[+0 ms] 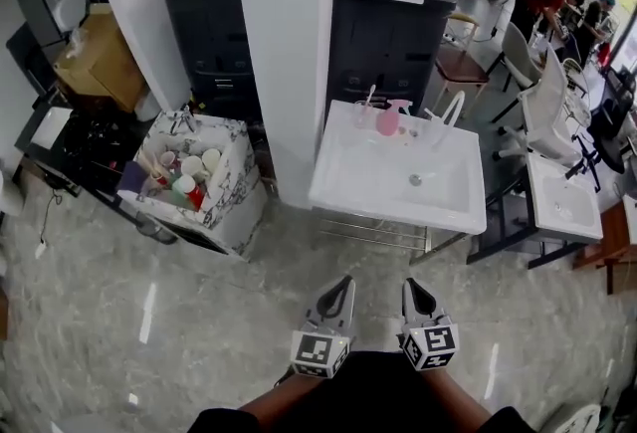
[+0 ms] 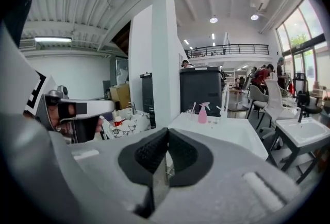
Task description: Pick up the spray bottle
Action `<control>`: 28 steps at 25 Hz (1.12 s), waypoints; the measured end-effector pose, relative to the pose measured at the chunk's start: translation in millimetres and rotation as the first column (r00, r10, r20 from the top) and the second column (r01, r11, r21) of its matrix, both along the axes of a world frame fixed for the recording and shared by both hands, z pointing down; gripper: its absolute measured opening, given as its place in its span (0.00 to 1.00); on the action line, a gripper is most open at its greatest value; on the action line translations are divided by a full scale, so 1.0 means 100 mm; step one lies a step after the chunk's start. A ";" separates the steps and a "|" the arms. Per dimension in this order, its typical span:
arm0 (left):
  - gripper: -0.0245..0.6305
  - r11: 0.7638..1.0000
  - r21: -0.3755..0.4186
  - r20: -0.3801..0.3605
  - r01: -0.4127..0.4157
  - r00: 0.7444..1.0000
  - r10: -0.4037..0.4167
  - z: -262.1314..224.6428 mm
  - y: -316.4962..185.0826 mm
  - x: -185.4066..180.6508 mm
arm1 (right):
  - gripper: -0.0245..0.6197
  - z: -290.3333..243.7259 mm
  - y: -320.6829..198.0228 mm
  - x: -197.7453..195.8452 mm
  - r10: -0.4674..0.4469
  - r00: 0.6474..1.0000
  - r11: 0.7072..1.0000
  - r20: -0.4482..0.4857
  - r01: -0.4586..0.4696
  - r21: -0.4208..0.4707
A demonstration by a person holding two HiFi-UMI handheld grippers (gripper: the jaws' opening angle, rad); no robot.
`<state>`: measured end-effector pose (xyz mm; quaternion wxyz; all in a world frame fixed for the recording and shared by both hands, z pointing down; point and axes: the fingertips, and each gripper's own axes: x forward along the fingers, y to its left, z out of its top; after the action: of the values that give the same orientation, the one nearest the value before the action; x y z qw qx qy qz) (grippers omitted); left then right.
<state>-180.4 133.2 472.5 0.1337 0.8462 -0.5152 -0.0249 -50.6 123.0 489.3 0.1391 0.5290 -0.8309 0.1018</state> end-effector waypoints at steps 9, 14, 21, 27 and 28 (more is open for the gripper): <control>0.06 0.999 0.017 -0.026 -0.038 0.999 0.038 0.06 -0.32 -0.13 | 0.04 0.05 -0.16 0.18 0.100 0.994 0.995 -0.033 -0.100 -0.022; 0.06 0.998 -0.018 -0.006 -0.052 0.999 0.052 0.25 -0.44 -0.07 | 0.04 0.11 -0.27 0.23 0.094 0.995 0.995 -0.020 -0.095 -0.036; 0.06 1.000 -0.018 0.051 -0.026 0.998 0.027 0.37 -0.88 -0.06 | 0.04 0.31 -0.73 0.17 0.067 0.998 0.997 0.014 -0.067 -0.045; 0.06 0.993 -0.085 0.083 -0.088 0.992 0.095 0.57 -1.56 0.13 | 0.04 0.30 -1.46 0.28 0.087 0.991 0.995 0.098 -0.082 -0.053; 0.06 0.991 -0.086 0.089 -0.098 0.990 0.106 0.57 -1.71 0.19 | 0.04 0.28 -1.62 0.32 0.091 0.990 0.995 0.108 -0.086 -0.049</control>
<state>-161.6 -37.9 529.9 0.1451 0.8655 -0.4776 0.0425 -18.6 -38.9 517.6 0.1001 0.5558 -0.8106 0.1550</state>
